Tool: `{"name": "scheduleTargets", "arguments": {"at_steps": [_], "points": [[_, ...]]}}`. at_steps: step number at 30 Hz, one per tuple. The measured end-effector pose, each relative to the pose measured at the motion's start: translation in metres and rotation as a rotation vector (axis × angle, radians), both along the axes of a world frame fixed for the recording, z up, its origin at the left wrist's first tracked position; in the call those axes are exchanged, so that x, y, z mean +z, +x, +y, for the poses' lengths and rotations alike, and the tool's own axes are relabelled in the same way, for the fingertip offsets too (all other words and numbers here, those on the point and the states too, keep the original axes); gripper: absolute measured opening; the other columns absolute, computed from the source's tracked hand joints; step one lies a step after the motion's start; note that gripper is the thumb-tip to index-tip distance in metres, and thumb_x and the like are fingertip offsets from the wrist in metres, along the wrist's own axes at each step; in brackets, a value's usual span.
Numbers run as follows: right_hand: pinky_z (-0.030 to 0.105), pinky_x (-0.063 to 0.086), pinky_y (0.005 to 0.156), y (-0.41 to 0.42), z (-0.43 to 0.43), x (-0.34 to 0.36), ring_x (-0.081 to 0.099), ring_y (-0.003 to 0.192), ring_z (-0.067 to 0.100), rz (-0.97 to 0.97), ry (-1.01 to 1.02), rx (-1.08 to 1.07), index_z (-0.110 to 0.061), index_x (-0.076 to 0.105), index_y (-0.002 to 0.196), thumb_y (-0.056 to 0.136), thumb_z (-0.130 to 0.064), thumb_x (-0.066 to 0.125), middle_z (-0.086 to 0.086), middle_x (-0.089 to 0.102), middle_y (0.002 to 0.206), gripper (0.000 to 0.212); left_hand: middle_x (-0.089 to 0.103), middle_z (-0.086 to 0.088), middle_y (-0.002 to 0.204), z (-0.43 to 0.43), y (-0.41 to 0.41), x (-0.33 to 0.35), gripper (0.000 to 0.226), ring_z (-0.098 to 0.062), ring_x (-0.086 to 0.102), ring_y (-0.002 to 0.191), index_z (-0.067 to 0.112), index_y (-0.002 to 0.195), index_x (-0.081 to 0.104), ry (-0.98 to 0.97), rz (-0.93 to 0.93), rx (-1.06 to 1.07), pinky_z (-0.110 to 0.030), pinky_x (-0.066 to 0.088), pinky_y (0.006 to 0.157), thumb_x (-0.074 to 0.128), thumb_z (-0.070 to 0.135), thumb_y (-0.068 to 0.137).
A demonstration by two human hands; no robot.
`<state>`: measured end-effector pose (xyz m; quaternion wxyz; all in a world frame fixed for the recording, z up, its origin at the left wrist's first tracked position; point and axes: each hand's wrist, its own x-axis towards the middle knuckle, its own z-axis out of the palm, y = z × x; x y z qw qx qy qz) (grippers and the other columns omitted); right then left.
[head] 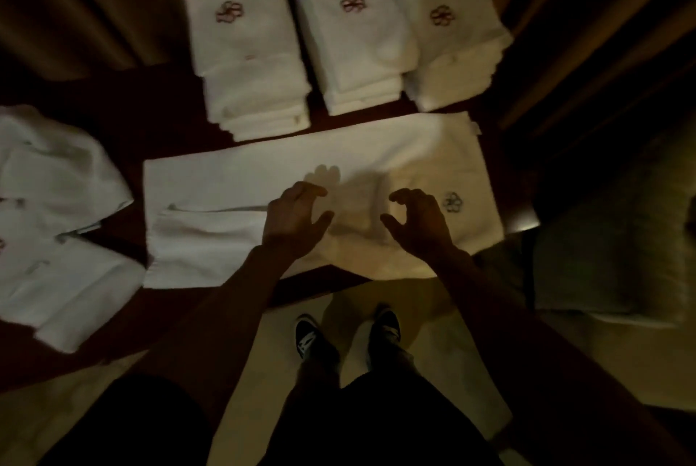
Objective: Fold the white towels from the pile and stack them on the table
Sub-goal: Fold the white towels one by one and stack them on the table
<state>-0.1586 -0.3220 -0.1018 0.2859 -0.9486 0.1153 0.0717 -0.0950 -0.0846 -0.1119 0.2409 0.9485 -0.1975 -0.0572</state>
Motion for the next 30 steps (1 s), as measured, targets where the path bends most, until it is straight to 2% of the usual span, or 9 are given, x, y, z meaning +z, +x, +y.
{"name": "scheduleTargets", "arguments": {"at_steps": [4, 7, 9, 11, 16, 20, 22, 26, 30], "points": [[0.047, 0.05, 0.088, -0.046, -0.07, -0.011, 0.057, 0.111, 0.038, 0.036, -0.031, -0.117, -0.013, 0.064, 0.121, 0.086, -0.036, 0.071, 0.014, 0.062, 0.118, 0.043, 0.065, -0.001, 0.112, -0.079, -0.022, -0.001, 0.034, -0.024, 0.061, 0.105, 0.02, 0.108, 0.067, -0.017, 0.098, -0.158, -0.041, 0.05, 0.089, 0.074, 0.042, 0.083], [0.048, 0.051, 0.086, -0.078, -0.108, -0.017, 0.057, 0.109, 0.039, 0.068, -0.022, -0.149, -0.013, 0.065, 0.118, 0.083, -0.032, 0.073, 0.013, 0.062, 0.118, 0.042, 0.066, -0.001, 0.103, -0.125, -0.04, -0.006, 0.03, -0.024, 0.061, 0.1, 0.019, 0.1, 0.07, 0.008, 0.159, -0.286, -0.042, 0.051, 0.086, 0.077, 0.04, 0.081], [0.049, 0.052, 0.088, -0.096, -0.124, -0.024, 0.057, 0.112, 0.039, 0.079, -0.03, -0.148, -0.013, 0.066, 0.116, 0.081, -0.028, 0.076, 0.012, 0.063, 0.119, 0.04, 0.065, -0.001, 0.101, -0.152, -0.052, -0.01, 0.03, -0.024, 0.059, 0.102, 0.018, 0.097, 0.07, 0.029, 0.184, -0.333, -0.043, 0.051, 0.084, 0.079, 0.039, 0.078], [0.05, 0.052, 0.089, -0.108, -0.137, -0.034, 0.058, 0.111, 0.04, 0.08, -0.011, -0.171, -0.013, 0.067, 0.111, 0.08, -0.034, 0.07, 0.013, 0.064, 0.117, 0.038, 0.063, -0.001, 0.104, -0.174, -0.063, -0.017, 0.033, -0.025, 0.056, 0.105, 0.019, 0.099, 0.068, 0.08, 0.19, -0.371, -0.042, 0.049, 0.085, 0.08, 0.04, 0.076], [0.029, 0.04, 0.083, -0.109, -0.155, -0.044, 0.059, 0.106, 0.029, 0.216, 0.15, -0.375, -0.009, 0.064, 0.109, 0.075, -0.044, 0.049, 0.011, 0.063, 0.111, 0.05, 0.05, 0.0, 0.117, -0.198, -0.077, -0.033, 0.051, -0.025, 0.048, 0.111, 0.023, 0.112, 0.06, 0.267, 0.177, -0.44, -0.04, 0.044, 0.082, 0.08, 0.044, 0.071], [0.028, 0.037, 0.081, -0.103, -0.163, -0.058, 0.057, 0.109, 0.028, 0.247, 0.232, -0.477, -0.013, 0.061, 0.112, 0.085, -0.036, 0.072, 0.008, 0.061, 0.115, 0.037, 0.045, -0.003, 0.121, -0.202, -0.08, -0.038, 0.075, -0.029, 0.046, 0.11, 0.025, 0.116, 0.051, 0.488, 0.088, -0.549, -0.042, 0.044, 0.074, 0.088, 0.043, 0.053], [0.028, 0.037, 0.081, -0.1, -0.167, -0.064, 0.057, 0.111, 0.028, 0.252, 0.209, -0.505, -0.014, 0.06, 0.112, 0.085, -0.035, 0.075, 0.007, 0.06, 0.119, 0.038, 0.046, -0.005, 0.123, -0.199, -0.082, -0.038, 0.079, -0.029, 0.047, 0.108, 0.024, 0.118, 0.051, 0.538, 0.037, -0.564, -0.04, 0.043, 0.071, 0.087, 0.036, 0.048], [0.03, 0.038, 0.079, -0.097, -0.171, -0.065, 0.059, 0.107, 0.028, 0.254, 0.179, -0.512, -0.011, 0.064, 0.109, 0.088, -0.037, 0.072, 0.009, 0.06, 0.118, 0.034, 0.049, -0.007, 0.124, -0.196, -0.082, -0.041, 0.075, -0.031, 0.049, 0.107, 0.021, 0.118, 0.053, 0.501, -0.021, -0.538, -0.038, 0.041, 0.065, 0.081, 0.013, 0.05], [0.028, 0.041, 0.075, -0.095, -0.173, -0.063, 0.059, 0.096, 0.019, 0.218, 0.233, -0.538, -0.012, 0.066, 0.107, 0.09, -0.031, 0.071, 0.001, 0.06, 0.102, 0.026, 0.051, -0.009, 0.114, -0.199, -0.075, -0.044, 0.047, -0.032, 0.051, 0.1, 0.014, 0.107, 0.056, 0.372, 0.003, -0.526, -0.039, 0.047, 0.06, 0.075, 0.011, 0.064]]}}
